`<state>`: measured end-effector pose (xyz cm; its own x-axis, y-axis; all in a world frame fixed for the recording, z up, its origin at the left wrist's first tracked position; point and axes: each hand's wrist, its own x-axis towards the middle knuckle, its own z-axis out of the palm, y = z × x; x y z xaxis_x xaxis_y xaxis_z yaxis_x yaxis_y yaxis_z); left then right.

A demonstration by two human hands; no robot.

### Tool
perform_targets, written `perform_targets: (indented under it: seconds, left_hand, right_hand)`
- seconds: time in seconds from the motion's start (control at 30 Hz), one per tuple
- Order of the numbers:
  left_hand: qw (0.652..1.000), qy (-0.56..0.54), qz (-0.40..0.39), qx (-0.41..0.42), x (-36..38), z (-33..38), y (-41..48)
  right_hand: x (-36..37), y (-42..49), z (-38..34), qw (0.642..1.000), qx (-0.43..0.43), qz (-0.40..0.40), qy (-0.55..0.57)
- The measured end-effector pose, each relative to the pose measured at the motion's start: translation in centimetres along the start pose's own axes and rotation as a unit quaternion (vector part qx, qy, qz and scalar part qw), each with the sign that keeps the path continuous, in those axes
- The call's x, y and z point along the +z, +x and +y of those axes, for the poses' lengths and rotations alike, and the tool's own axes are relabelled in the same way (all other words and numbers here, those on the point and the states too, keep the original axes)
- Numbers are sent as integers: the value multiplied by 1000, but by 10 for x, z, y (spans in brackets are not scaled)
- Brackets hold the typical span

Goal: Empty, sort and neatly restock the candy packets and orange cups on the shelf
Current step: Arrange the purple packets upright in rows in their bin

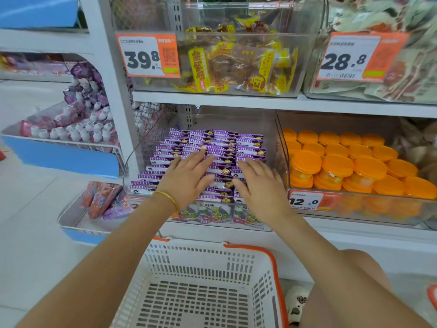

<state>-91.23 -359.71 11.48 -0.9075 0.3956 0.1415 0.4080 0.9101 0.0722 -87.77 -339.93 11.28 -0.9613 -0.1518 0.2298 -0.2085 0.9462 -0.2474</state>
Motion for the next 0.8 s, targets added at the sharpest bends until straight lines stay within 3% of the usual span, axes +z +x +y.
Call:
perform_targets:
  seconds: [0.1, 0.2, 0.33, 0.43, 0.53, 0.63, 0.8]
  left_hand:
    - [989, -43, 131, -50, 3, -8, -24]
    - [987, -24, 132, -87, 19, -20, -49]
    - [988, 48, 126, -75, 32, -24, -60]
    - [987, 46, 148, -53, 31, -20, -59]
    - [983, -11, 180, 27, 32, -14, -53]
    - [975, -77, 202, 54, 34, -9, -43]
    - [960, -132, 244, 31, 23, 0, -32]
  right_hand:
    - [4, -22, -5, 979, -82, 187, 10]
    - [18, -36, -9, 976, -95, 194, -8]
    - [23, -39, -9, 969, -106, 224, 12]
    - [27, -38, -11, 970, -118, 212, 17]
    - [20, -27, -15, 976, -110, 190, -5]
    - [7, -14, -21, 988, -106, 112, -26]
    - [0, -2, -25, 990, -66, 60, 113]
